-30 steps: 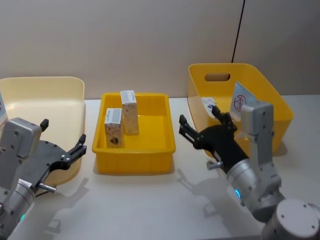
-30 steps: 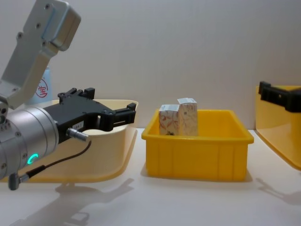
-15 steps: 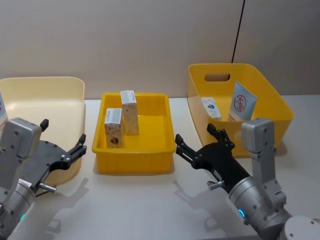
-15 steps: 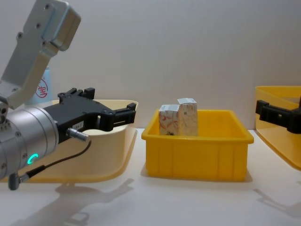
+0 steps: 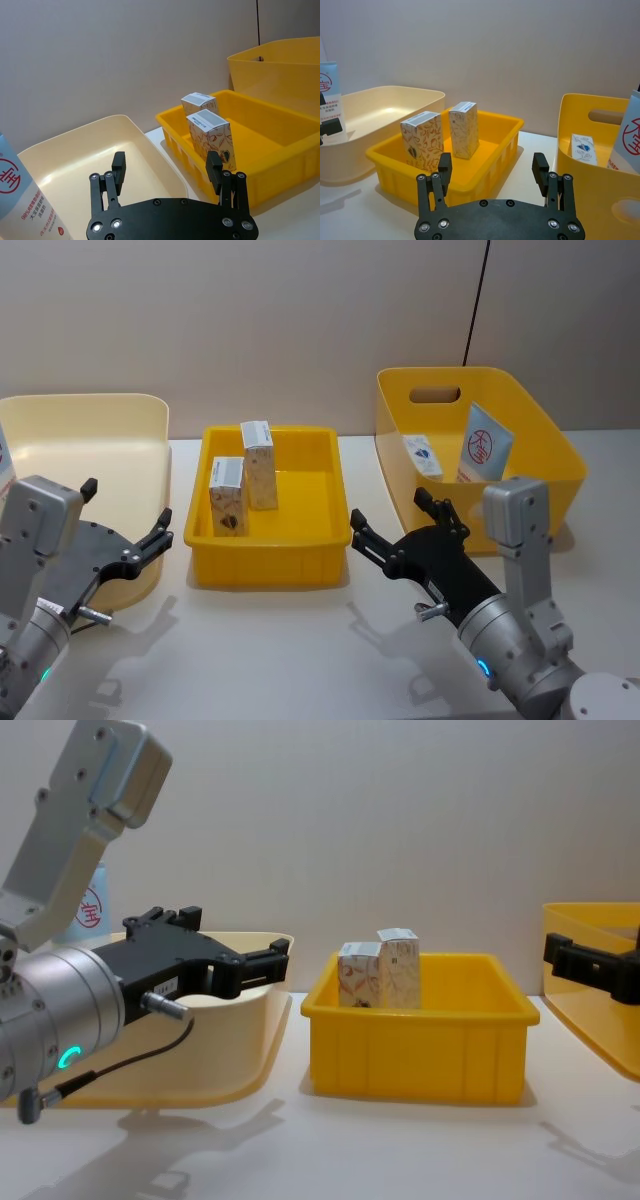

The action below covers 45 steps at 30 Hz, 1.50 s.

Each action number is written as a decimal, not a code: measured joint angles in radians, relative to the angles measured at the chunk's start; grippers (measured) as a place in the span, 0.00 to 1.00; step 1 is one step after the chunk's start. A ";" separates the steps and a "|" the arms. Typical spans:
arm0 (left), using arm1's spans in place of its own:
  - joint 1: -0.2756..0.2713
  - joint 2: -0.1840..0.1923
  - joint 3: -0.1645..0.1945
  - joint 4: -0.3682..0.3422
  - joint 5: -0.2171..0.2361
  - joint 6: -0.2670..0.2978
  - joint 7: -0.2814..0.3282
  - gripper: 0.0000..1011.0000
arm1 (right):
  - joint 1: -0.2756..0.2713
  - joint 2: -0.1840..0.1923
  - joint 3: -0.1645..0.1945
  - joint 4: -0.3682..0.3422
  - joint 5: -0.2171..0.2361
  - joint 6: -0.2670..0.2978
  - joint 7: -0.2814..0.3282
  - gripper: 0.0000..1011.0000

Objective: Bimanual collaborative sorting of washing and personal care products

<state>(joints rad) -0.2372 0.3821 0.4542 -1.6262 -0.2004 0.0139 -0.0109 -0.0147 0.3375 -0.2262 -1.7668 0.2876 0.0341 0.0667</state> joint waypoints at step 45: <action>0.000 0.000 0.000 0.000 0.000 0.000 0.000 0.99 | 0.000 0.000 0.000 0.000 0.000 0.000 0.000 0.99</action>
<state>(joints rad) -0.2372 0.3821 0.4542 -1.6262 -0.2004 0.0139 -0.0109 -0.0146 0.3375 -0.2258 -1.7668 0.2873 0.0340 0.0668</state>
